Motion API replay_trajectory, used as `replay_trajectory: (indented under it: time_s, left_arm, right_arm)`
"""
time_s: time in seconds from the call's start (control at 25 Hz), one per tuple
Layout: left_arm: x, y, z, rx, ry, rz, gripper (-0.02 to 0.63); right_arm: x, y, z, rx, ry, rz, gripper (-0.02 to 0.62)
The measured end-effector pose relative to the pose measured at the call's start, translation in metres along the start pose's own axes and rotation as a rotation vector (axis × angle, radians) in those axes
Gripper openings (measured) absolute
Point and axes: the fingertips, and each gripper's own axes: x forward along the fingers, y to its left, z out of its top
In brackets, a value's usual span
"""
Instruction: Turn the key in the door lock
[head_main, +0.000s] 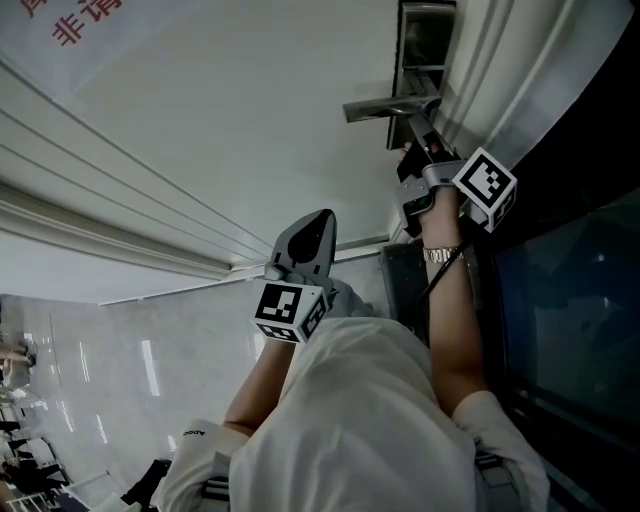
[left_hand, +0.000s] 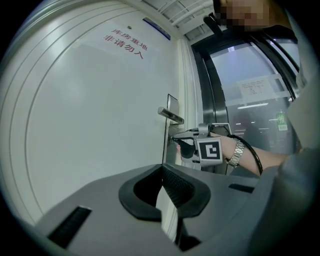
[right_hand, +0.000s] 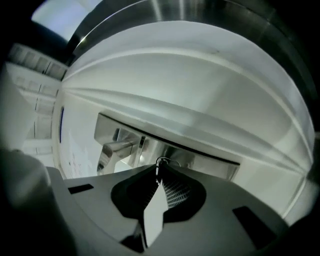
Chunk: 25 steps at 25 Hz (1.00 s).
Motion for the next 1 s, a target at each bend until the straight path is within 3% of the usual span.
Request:
replay_trajectory:
  time_s: [0.2,0.36,0.8,0.88,1.0]
  left_arm:
    - [-0.0004,0.0004,-0.0010,0.004,0.007,0.000,0.009]
    - [-0.0012,0.0021,-0.0018,-0.006,0.009,0.002,0.009]
    - [-0.0003,0.0046,-0.0064,-0.012,0.020,-0.003,0.009]
    - [0.0017,0.0048,-0.0059,-0.010,0.015,-0.005,0.009]
    - [0.0039,0.0028,-0.0044,-0.011,0.006,-0.011,0.009]
  right_arm:
    - [0.0004,-0.0028,0.0001,0.344,-0.017,0.096,0.015]
    - [-0.0004,-0.0044,-0.0007,0.476,-0.035,0.099,0.015]
    - [-0.0025,-0.0032,0.0002,0.276,0.010,0.068,0.025]
    - [-0.0043,-0.0006,-0.0004,0.193,0.030,0.058,0.033]
    - [-0.0079,0.0036,-0.0030,-0.023,0.071,0.030,0.108]
